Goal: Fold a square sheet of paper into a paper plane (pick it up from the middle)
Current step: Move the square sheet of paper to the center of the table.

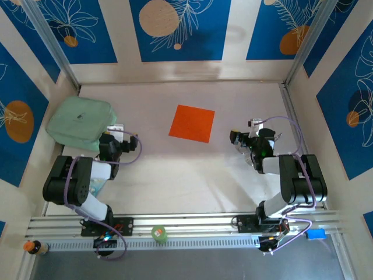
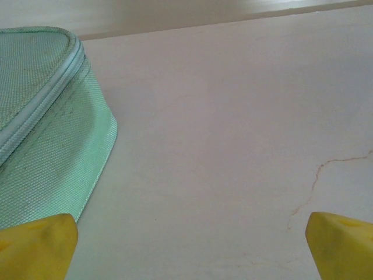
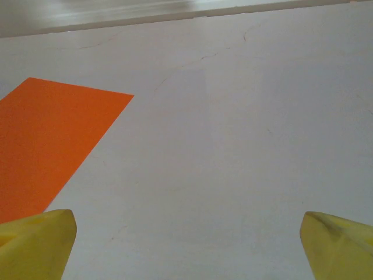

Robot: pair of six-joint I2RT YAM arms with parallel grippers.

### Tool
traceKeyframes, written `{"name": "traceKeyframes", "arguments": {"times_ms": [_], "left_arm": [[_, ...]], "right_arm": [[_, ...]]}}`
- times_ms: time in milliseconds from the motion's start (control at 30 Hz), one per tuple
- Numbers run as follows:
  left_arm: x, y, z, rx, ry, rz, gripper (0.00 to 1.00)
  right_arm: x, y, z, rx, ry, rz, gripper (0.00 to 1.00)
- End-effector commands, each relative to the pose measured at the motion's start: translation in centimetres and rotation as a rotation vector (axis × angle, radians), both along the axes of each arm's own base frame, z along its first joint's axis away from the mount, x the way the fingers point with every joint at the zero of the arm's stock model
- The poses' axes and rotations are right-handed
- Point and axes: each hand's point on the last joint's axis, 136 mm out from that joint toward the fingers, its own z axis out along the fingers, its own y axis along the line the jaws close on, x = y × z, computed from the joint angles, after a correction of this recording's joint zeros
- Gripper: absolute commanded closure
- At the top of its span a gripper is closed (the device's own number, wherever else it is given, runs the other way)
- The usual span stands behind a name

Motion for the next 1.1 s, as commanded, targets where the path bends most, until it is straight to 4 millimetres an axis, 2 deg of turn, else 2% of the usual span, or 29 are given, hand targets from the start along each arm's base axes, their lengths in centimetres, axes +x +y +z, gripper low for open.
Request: {"name": "traceKeyframes", "arguments": {"times_ms": [0, 833, 1067], "left_arm": [[0.46, -0.24, 0.60, 0.011, -0.018, -0.026, 0.00], [0.52, -0.20, 0.57, 0.003, -0.015, -0.028, 0.00], [0.16, -0.53, 0.74, 0.006, -0.031, -0.048, 0.00]], "right_arm": [[0.54, 0.02, 0.79, -0.004, -0.024, 0.011, 0.01], [0.52, -0.12, 0.85, 0.020, -0.022, 0.020, 0.01], [0.38, 0.44, 1.00, -0.007, -0.035, 0.035, 0.01]]}}
